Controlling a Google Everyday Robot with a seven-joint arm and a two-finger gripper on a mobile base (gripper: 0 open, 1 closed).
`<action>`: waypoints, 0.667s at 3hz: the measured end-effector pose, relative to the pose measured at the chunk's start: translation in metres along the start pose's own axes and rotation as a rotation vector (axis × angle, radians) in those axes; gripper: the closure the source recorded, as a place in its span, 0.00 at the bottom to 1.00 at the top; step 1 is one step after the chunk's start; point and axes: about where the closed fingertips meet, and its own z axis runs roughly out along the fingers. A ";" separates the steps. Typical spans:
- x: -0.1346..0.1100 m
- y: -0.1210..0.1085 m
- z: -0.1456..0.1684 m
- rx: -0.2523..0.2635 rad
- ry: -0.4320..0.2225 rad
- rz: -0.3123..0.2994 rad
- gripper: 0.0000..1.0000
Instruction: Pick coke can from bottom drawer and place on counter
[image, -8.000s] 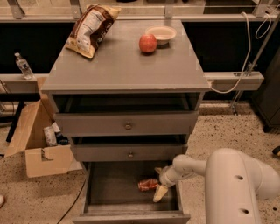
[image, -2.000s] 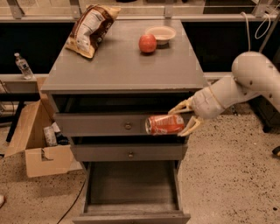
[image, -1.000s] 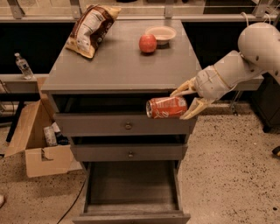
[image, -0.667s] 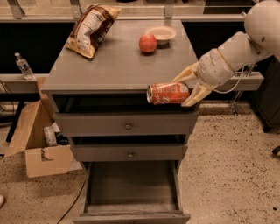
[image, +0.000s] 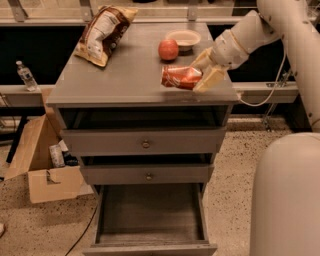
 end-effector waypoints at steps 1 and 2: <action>0.005 -0.036 0.011 0.065 0.030 0.109 1.00; 0.009 -0.065 0.022 0.116 0.032 0.200 0.74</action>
Offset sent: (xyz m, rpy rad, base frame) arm 0.1021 0.0098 0.0086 0.0221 0.0512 -0.3297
